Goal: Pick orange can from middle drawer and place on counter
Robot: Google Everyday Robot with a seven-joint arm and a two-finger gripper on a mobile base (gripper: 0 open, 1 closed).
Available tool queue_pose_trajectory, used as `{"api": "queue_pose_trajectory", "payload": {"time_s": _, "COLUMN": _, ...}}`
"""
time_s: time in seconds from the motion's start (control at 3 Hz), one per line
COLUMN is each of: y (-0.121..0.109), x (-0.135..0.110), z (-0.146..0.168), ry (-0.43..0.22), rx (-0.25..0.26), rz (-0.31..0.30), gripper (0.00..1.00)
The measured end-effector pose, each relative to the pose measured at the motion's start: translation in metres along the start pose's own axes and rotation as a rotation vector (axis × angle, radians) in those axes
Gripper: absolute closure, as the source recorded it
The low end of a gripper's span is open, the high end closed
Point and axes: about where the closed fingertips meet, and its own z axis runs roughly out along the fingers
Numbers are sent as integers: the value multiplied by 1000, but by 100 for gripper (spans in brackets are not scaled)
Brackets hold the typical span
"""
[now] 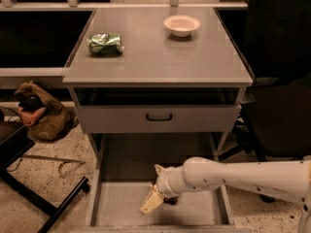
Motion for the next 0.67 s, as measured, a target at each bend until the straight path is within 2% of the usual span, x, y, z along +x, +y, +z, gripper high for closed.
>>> {"api": "queue_pose_trajectory", "payload": {"time_s": 0.67, "y": -24, "x": 26, "z": 37, "ry": -17, "rx": 110, "rz": 8, "gripper": 0}}
